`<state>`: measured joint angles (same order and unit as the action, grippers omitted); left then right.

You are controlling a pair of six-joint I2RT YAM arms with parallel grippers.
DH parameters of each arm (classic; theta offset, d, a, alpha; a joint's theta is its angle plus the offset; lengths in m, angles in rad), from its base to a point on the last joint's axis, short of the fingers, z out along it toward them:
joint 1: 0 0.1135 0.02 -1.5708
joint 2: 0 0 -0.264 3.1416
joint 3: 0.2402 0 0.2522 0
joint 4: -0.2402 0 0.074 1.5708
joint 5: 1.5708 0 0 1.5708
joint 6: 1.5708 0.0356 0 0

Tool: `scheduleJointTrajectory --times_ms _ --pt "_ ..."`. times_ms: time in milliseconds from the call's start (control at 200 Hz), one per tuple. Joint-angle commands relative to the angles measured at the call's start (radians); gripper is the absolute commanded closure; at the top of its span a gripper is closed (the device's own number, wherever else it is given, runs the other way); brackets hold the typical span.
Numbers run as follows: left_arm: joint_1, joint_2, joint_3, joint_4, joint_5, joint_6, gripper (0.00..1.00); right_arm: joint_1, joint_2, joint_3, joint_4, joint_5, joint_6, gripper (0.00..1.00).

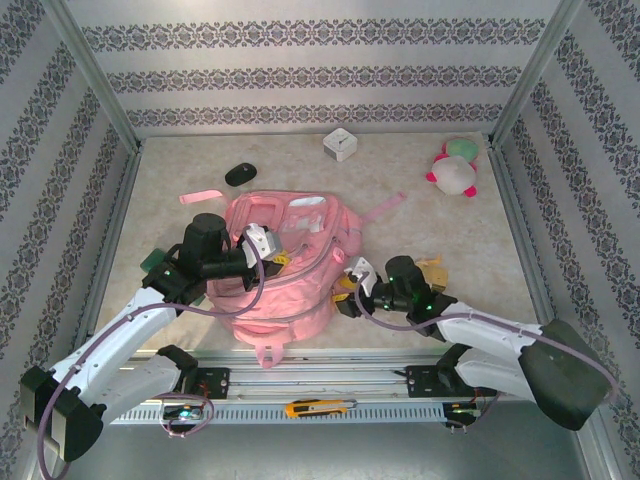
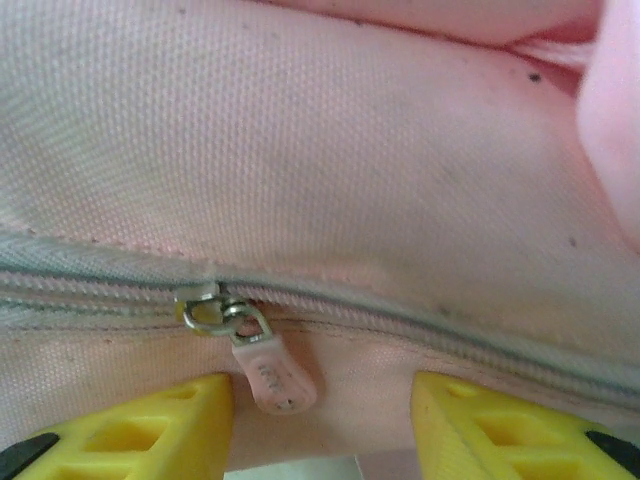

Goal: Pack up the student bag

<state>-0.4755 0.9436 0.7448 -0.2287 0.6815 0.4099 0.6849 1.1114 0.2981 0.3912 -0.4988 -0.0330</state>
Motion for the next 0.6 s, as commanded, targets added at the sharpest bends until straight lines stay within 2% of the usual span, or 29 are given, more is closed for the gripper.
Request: scheduleJointTrajectory --times_ms 0,115,185,295,465,595 --pt "0.008 -0.019 0.068 0.112 0.095 -0.015 1.00 0.005 0.029 0.039 0.084 -0.124 -0.032 0.52" --pt "0.009 -0.019 0.063 0.119 0.094 -0.021 1.00 -0.006 0.040 0.039 0.092 -0.185 -0.039 0.57" --pt "0.008 -0.019 0.059 0.122 0.095 -0.025 1.00 -0.016 0.032 0.039 0.095 -0.191 -0.032 0.68" --pt "0.009 -0.019 0.054 0.129 0.093 -0.028 1.00 -0.031 0.010 0.038 0.089 -0.116 -0.005 0.85" --pt "0.009 -0.020 0.053 0.128 0.092 -0.027 1.00 -0.057 -0.023 0.017 0.079 -0.050 0.032 0.98" --pt "0.009 -0.021 0.056 0.118 0.086 -0.022 1.00 -0.075 -0.037 0.010 0.051 0.020 0.059 1.00"
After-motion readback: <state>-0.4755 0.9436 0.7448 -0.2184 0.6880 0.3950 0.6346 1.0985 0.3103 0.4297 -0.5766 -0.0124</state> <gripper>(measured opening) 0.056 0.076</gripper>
